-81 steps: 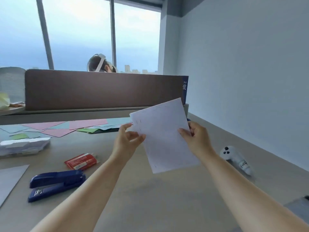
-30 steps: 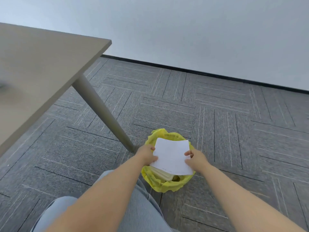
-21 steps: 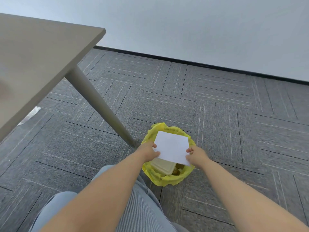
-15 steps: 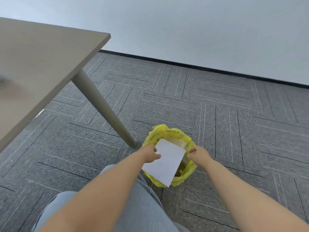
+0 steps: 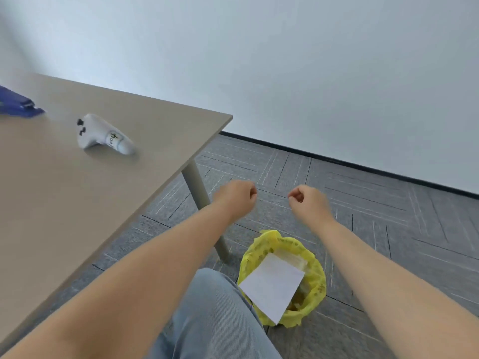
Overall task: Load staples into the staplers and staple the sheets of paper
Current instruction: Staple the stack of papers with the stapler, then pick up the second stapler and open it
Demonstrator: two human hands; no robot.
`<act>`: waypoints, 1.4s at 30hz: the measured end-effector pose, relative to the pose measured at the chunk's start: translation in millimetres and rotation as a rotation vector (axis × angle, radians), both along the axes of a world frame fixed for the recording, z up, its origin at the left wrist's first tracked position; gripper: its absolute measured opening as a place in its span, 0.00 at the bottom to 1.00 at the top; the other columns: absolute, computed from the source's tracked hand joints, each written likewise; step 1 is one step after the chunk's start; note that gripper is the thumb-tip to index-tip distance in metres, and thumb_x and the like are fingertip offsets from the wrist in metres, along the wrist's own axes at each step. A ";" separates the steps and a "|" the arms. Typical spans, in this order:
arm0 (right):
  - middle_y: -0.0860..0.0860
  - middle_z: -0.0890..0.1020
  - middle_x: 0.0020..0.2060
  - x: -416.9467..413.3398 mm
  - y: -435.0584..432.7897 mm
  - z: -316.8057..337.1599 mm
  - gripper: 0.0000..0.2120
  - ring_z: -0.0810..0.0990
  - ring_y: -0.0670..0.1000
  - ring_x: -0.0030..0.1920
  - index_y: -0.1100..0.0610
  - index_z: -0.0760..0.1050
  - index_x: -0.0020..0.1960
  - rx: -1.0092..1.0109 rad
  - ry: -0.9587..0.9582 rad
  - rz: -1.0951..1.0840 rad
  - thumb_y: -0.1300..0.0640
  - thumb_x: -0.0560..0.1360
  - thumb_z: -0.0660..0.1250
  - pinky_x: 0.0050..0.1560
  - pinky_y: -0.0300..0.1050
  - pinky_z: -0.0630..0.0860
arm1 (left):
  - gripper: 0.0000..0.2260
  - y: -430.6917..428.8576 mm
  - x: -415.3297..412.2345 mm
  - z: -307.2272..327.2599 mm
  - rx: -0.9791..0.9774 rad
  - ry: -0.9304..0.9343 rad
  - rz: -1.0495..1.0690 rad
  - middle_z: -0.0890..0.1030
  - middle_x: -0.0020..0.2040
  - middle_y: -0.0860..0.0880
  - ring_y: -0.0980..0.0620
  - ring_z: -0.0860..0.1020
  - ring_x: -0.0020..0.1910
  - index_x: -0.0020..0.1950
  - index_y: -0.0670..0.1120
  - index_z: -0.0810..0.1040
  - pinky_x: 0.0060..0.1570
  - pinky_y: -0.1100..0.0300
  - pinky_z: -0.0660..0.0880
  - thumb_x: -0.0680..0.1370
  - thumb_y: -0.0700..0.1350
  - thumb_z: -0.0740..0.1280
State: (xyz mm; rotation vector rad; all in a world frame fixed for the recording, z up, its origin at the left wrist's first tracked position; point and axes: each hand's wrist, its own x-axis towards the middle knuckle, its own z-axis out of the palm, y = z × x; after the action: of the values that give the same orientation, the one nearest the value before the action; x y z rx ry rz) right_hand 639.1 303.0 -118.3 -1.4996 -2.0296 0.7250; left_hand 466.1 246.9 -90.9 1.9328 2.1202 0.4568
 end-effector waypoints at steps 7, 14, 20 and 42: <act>0.50 0.78 0.36 -83.0 -15.0 99.3 0.05 0.75 0.49 0.37 0.57 0.77 0.44 0.224 0.157 0.146 0.62 0.73 0.63 0.36 0.39 0.71 | 0.09 -58.6 -65.7 110.6 0.337 0.059 0.135 0.81 0.48 0.49 0.48 0.79 0.44 0.50 0.45 0.78 0.41 0.55 0.78 0.77 0.45 0.59; 0.50 0.79 0.36 -201.5 -60.2 135.7 0.05 0.76 0.51 0.38 0.59 0.77 0.45 0.296 0.159 0.445 0.62 0.73 0.63 0.41 0.42 0.72 | 0.09 -149.0 -181.2 121.3 0.329 0.117 0.513 0.81 0.48 0.45 0.44 0.77 0.45 0.48 0.44 0.78 0.40 0.54 0.73 0.77 0.45 0.59; 0.51 0.79 0.37 -298.8 -102.3 136.3 0.05 0.77 0.54 0.39 0.56 0.78 0.44 0.302 0.099 0.636 0.59 0.73 0.63 0.40 0.41 0.70 | 0.10 -220.0 -261.4 108.3 0.216 0.141 0.767 0.82 0.50 0.45 0.45 0.78 0.48 0.51 0.45 0.78 0.46 0.53 0.76 0.78 0.45 0.58; 0.59 0.70 0.64 -568.0 -85.9 122.9 0.18 0.67 0.61 0.62 0.60 0.66 0.63 0.381 -0.103 0.733 0.61 0.73 0.59 0.58 0.53 0.69 | 0.20 -232.6 -413.1 71.1 0.037 0.147 0.952 0.67 0.69 0.45 0.44 0.65 0.69 0.67 0.48 0.67 0.68 0.49 0.61 0.78 0.55 0.55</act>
State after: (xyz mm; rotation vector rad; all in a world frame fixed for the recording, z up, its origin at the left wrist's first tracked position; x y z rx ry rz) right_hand 71.1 217.1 4.5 -0.5719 -2.6296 0.4717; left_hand 52.9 14.3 -19.7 0.8541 3.0437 0.5073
